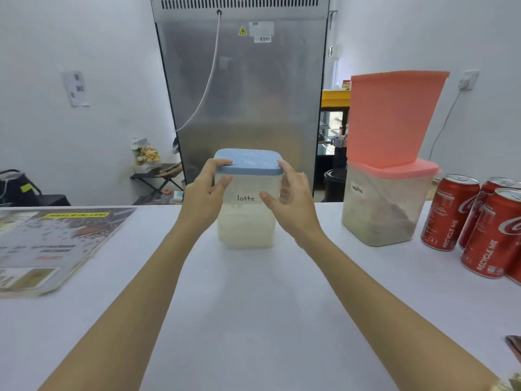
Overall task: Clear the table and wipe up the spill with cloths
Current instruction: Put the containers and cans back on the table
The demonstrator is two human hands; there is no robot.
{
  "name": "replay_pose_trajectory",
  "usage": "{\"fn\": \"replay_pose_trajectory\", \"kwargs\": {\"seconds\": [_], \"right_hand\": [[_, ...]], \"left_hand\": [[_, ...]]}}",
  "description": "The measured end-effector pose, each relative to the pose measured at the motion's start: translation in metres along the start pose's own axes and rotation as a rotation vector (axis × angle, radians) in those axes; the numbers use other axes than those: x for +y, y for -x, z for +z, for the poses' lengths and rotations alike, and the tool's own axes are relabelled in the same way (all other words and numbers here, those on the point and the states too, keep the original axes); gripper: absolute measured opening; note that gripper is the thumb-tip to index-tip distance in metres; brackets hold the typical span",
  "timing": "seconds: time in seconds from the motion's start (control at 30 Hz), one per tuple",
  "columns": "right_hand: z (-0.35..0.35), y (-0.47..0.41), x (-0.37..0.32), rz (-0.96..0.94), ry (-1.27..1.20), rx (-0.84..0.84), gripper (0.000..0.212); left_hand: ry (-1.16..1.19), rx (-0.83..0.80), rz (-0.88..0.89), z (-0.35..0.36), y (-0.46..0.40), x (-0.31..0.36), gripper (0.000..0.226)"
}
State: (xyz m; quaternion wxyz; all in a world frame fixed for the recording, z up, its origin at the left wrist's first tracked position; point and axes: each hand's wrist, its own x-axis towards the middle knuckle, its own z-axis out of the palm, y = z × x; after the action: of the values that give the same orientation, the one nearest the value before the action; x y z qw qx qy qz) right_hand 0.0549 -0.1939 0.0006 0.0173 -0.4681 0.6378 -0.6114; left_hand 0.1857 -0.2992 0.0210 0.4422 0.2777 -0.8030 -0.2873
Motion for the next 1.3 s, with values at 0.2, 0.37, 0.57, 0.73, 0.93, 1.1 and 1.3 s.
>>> {"fn": "replay_pose_trajectory", "kwargs": {"seconds": [0.2, 0.37, 0.57, 0.73, 0.93, 1.1, 1.3], "right_hand": [[0.066, 0.011, -0.032, -0.011, -0.038, -0.028, 0.073], [0.111, 0.023, -0.05, 0.019, -0.049, -0.101, 0.062], [0.126, 0.031, -0.058, 0.05, -0.035, -0.236, 0.057], [0.134, 0.034, -0.059, 0.043, -0.011, -0.206, 0.06], [0.123, 0.034, -0.062, 0.056, -0.04, -0.226, 0.082], [0.086, 0.027, -0.064, 0.069, 0.036, -0.177, 0.094], [0.003, 0.025, -0.054, 0.105, 0.19, 0.094, 0.081]], "left_hand": [[0.008, -0.004, -0.035, -0.078, 0.016, -0.036, 0.02], [0.126, -0.004, -0.104, -0.113, 0.029, -0.062, 0.019], [0.16, -0.035, -0.145, -0.123, 0.029, -0.076, 0.031], [0.117, -0.034, -0.147, -0.126, 0.029, -0.079, 0.03], [-0.008, 0.009, -0.129, -0.124, 0.028, -0.073, 0.033], [-0.172, 0.151, 0.087, -0.119, 0.02, -0.035, 0.058], [-0.086, -0.022, 0.277, -0.058, 0.017, 0.033, 0.05]]}}
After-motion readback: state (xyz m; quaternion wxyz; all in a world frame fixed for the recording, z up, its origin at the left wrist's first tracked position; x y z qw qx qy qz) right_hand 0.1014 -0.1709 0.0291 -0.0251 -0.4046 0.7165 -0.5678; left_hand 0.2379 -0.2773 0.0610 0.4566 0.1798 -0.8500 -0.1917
